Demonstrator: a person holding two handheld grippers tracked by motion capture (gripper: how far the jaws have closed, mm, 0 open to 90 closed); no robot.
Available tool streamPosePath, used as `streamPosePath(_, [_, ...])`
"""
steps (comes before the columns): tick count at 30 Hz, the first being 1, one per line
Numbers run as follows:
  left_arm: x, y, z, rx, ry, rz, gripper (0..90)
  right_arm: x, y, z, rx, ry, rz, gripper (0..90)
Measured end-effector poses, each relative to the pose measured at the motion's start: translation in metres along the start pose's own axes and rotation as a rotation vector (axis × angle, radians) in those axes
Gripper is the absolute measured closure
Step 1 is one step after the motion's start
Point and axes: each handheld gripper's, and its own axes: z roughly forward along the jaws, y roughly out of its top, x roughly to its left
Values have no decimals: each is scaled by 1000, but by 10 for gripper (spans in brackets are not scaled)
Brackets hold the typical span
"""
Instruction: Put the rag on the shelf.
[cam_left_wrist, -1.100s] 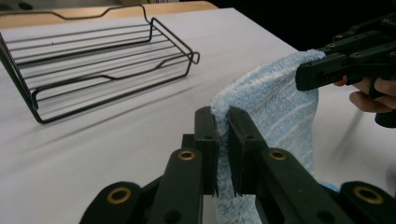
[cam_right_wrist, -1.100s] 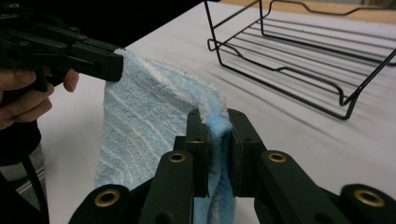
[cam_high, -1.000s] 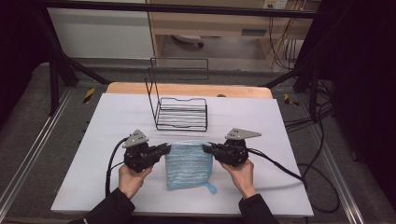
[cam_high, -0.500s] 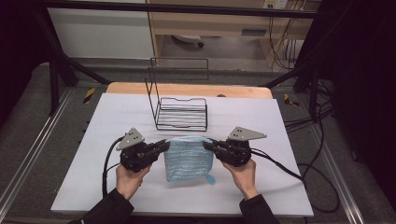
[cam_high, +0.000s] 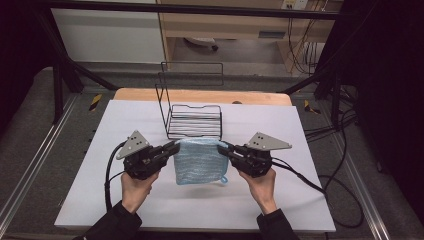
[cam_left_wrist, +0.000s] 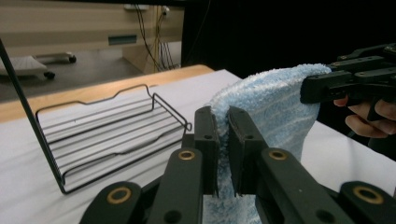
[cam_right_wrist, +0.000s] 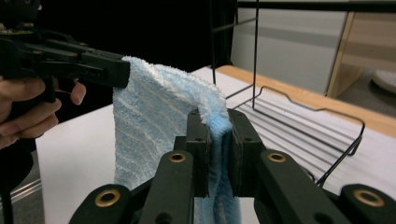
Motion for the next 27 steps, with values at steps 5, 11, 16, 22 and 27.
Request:
streamPosePath(5, [-2, 7, -1, -31, 4, 13, 824, 1, 10, -4, -41, -21, -14, 810])
streamPosePath(11, [3, 16, -3, -65, 14, 8, 824, 6, 22, 0, -80, -54, -45, 810])
streamPosePath(16, [9, 23, -3, -91, 21, -1, 824, 8, 28, 3, -98, -68, -63, 811])
streamPosePath(22, [15, 31, -3, -115, 23, -15, 824, 10, 37, 7, -120, -83, -80, 810])
streamPosePath(27, [19, 41, -3, -137, 24, -9, 824, 10, 47, 9, -139, -94, -87, 810])
